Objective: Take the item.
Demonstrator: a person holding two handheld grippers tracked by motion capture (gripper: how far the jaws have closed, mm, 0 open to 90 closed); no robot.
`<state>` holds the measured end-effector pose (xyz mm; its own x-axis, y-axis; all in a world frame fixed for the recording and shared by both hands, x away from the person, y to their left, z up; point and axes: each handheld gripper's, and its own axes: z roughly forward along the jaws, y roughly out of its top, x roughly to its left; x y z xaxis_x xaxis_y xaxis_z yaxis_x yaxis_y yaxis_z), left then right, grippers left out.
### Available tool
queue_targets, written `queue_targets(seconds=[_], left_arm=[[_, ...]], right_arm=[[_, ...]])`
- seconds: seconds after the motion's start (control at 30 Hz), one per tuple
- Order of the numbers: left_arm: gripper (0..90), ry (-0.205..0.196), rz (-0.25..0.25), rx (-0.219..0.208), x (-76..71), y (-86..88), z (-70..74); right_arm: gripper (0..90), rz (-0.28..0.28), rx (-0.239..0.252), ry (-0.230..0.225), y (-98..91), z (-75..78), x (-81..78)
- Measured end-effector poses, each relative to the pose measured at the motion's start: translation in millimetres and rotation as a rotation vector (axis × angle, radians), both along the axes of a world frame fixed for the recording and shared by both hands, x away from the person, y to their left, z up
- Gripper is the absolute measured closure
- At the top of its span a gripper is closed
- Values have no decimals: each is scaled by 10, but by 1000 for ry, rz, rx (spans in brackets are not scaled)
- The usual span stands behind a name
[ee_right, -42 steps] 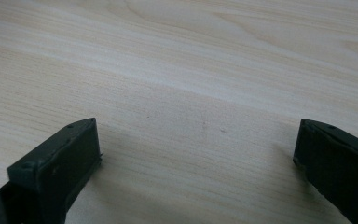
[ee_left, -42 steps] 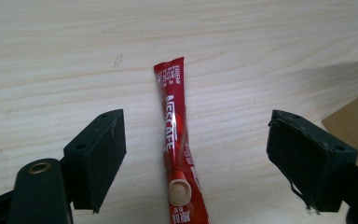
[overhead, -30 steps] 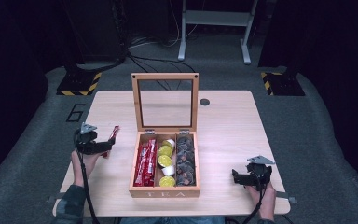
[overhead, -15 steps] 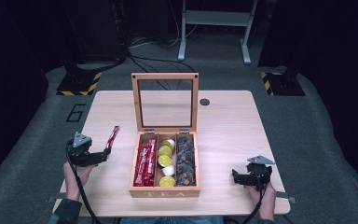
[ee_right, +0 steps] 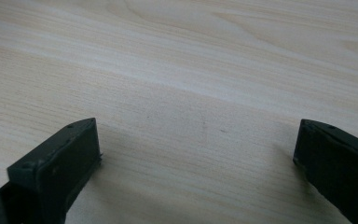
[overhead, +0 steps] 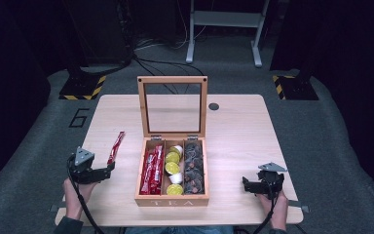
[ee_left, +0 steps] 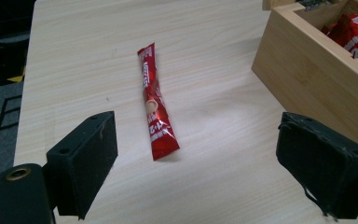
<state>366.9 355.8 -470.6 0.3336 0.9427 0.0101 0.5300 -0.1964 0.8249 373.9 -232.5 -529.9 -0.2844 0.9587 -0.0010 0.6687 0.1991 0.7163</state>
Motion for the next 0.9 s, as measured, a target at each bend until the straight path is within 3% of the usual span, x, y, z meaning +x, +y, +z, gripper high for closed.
queue_targets(seconds=[0.3, 0.53, 0.67, 0.9], left_arm=[[119, 30, -6, 17, -114, 11, -158], [99, 70, -4, 31, -193, 38, -375], [88, 86, -12, 56, -212, 54, -447], [78, 98, 0, 54, -228, 71, -527]], right_arm=[[0, -1, 0, 0, 1, 0, 0], [0, -1, -1, 0, 1, 0, -1], [0, -1, -1, 0, 1, 0, -1], [0, -1, -1, -1, 2, 0, -1]])
